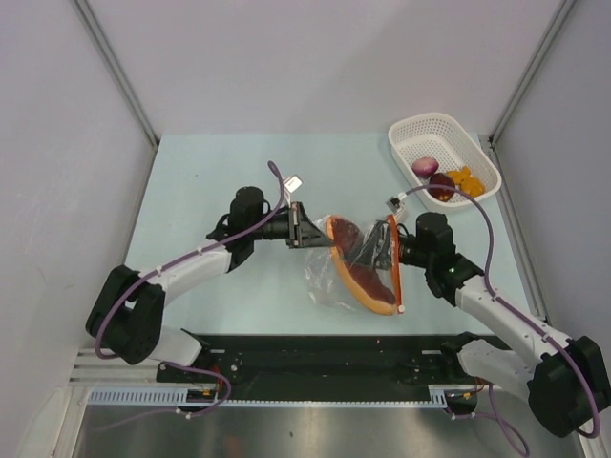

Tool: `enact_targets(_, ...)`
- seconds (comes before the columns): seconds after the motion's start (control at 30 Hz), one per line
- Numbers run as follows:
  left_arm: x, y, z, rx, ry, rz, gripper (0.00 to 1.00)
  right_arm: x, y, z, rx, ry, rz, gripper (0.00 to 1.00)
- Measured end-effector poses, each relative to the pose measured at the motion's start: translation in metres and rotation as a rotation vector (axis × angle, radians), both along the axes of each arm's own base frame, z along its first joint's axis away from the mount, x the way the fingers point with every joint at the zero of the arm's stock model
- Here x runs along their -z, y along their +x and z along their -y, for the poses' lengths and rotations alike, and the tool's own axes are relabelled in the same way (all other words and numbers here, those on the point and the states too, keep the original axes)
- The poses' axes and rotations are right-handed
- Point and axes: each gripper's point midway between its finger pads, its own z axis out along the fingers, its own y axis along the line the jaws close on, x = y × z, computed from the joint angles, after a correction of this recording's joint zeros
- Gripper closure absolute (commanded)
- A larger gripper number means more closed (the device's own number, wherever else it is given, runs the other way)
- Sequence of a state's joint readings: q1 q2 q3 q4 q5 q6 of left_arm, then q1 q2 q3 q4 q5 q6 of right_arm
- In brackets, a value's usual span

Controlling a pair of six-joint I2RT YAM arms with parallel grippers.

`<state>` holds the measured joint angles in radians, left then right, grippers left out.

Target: Open the zip-top bag and remove the fake food

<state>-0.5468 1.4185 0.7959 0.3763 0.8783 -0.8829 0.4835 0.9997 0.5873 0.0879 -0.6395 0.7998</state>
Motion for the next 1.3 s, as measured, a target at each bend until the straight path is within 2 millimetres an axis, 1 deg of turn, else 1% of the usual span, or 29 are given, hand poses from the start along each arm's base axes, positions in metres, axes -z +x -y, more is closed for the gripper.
enact_targets(0.03,-0.001,0.001,-0.001,-0.014,0.006,0.000,1.00,-0.002,0.003,0.001,0.008,-0.006,0.008,0.87)
enact_targets(0.07,0.000,0.001,-0.002,-0.027,0.017,-0.001,0.99,-0.002,0.005,0.003,0.012,-0.010,0.016,0.96)
enact_targets(0.1,0.001,0.002,-0.005,-0.045,0.037,-0.003,1.00,-0.003,0.005,0.005,0.016,-0.013,0.021,1.00)
enact_targets(0.2,0.002,0.004,-0.011,-0.082,0.073,0.003,1.00,0.001,0.003,0.012,0.027,-0.034,0.016,1.00)
enact_targets(0.33,0.003,0.010,-0.021,-0.138,0.112,0.030,1.00,0.009,0.002,0.027,0.079,-0.046,-0.004,1.00)
enact_targets(0.4,0.006,0.013,-0.025,-0.166,0.144,0.037,1.00,0.011,-0.001,0.032,0.092,-0.052,-0.006,1.00)
enact_targets(0.57,0.014,0.020,-0.033,-0.223,0.239,0.038,1.00,0.004,-0.008,0.032,0.069,-0.032,0.034,1.00)
enact_targets(0.67,0.016,0.021,-0.035,-0.234,0.261,0.037,1.00,0.006,-0.011,0.028,0.025,-0.024,0.031,1.00)
enact_targets(0.73,0.018,0.020,-0.036,-0.236,0.268,0.030,1.00,0.009,-0.011,0.025,0.000,-0.019,0.018,0.94)
enact_targets(0.77,0.019,0.020,-0.036,-0.237,0.268,0.028,1.00,0.010,-0.011,0.023,-0.016,-0.015,0.012,0.88)
enact_targets(0.8,0.019,0.020,-0.036,-0.238,0.264,0.028,1.00,0.012,-0.011,0.021,-0.031,-0.013,0.006,0.65)
enact_targets(0.83,0.018,0.020,-0.035,-0.237,0.257,0.031,1.00,0.015,-0.011,0.020,-0.039,-0.017,0.001,0.57)
enact_targets(0.9,0.018,0.020,-0.034,-0.230,0.237,0.034,1.00,0.023,-0.011,0.017,-0.058,-0.042,-0.026,0.53)
enact_targets(1.07,0.012,0.027,-0.034,-0.255,0.208,0.053,1.00,0.047,-0.014,0.018,-0.068,-0.106,-0.101,0.52)
enact_targets(1.1,0.013,0.028,-0.034,-0.265,0.210,0.053,1.00,0.051,-0.015,0.018,-0.068,-0.119,-0.114,0.56)
enact_targets(1.13,0.013,0.029,-0.035,-0.269,0.211,0.053,1.00,0.054,-0.016,0.019,-0.066,-0.129,-0.125,0.75)
enact_targets(1.17,0.013,0.030,-0.035,-0.278,0.213,0.051,1.00,0.056,-0.017,0.019,-0.067,-0.138,-0.132,0.98)
enact_targets(1.2,0.013,0.031,-0.036,-0.287,0.217,0.048,1.00,0.057,-0.018,0.019,-0.070,-0.142,-0.127,1.00)
enact_targets(1.3,0.019,0.033,-0.038,-0.305,0.236,0.021,1.00,0.052,-0.022,0.015,-0.083,-0.130,-0.113,1.00)
